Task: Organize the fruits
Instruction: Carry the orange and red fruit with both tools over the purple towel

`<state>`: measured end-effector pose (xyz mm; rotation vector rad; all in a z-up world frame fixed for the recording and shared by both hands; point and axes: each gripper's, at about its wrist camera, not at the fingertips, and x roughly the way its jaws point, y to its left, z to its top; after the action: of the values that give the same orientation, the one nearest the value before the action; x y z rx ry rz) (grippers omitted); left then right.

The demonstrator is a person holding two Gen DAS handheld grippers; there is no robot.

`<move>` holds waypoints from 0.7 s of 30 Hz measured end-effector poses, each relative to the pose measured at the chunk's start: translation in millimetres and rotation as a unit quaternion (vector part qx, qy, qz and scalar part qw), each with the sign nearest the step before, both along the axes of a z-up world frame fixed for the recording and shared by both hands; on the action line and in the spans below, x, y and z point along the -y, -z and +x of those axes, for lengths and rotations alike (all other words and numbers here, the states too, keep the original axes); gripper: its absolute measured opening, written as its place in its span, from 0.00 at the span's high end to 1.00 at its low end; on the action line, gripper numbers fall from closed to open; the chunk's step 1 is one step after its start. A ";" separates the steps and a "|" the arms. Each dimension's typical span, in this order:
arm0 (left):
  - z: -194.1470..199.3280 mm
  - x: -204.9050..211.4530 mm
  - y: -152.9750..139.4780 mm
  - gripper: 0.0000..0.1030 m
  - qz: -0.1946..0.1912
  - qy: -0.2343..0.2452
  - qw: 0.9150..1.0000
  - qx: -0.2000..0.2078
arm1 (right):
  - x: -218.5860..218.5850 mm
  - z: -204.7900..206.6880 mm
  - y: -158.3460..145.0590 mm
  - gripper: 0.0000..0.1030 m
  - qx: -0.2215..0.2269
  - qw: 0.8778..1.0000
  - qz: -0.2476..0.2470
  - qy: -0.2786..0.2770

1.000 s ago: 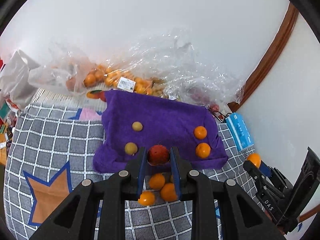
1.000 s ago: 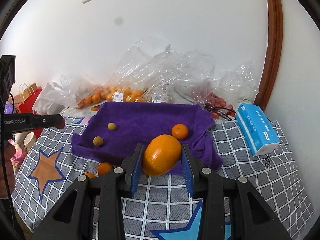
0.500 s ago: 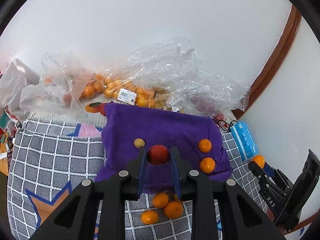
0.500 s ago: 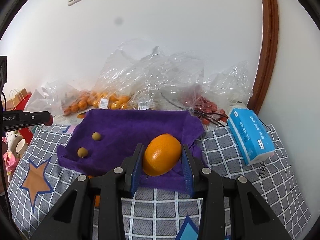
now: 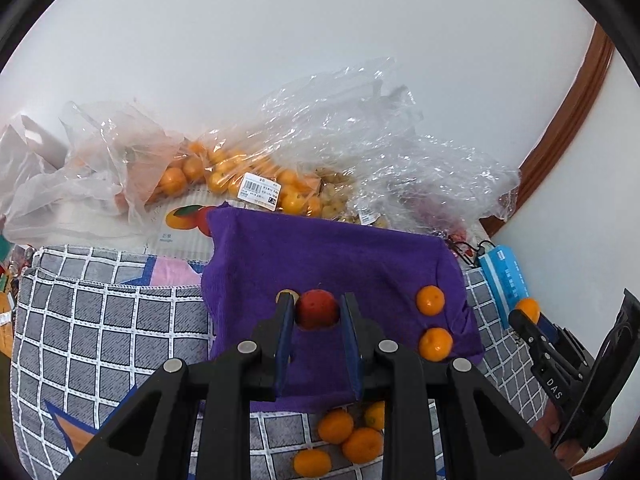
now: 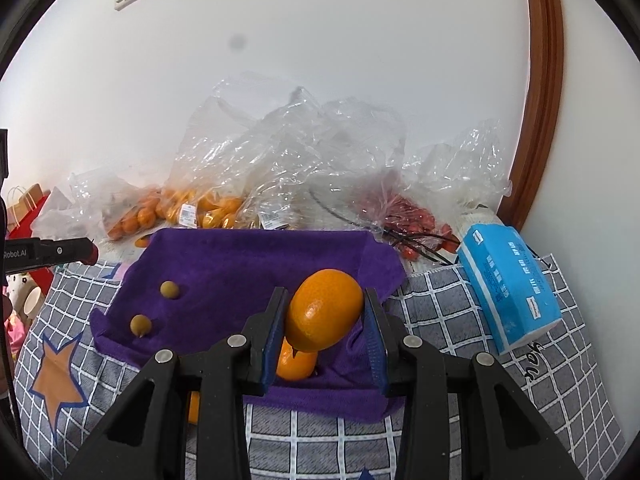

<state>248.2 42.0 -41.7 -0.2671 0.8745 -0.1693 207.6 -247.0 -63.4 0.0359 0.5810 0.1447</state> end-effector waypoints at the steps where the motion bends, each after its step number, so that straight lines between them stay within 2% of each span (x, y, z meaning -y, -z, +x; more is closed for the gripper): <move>1: 2.1 -0.2 2.3 0.78 0.000 0.000 1.000 -0.003 | 0.5 3.3 2.1 0.64 -0.002 1.000 0.000 0.001; 21: 41.5 -11.8 72.6 0.78 0.011 -0.010 0.997 -0.074 | 9.0 61.8 74.3 0.64 -0.076 0.997 0.019 0.000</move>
<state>289.8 53.8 -114.3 -0.2708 1.0190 -0.1216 269.4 -256.0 -137.7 0.0845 0.7295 0.1544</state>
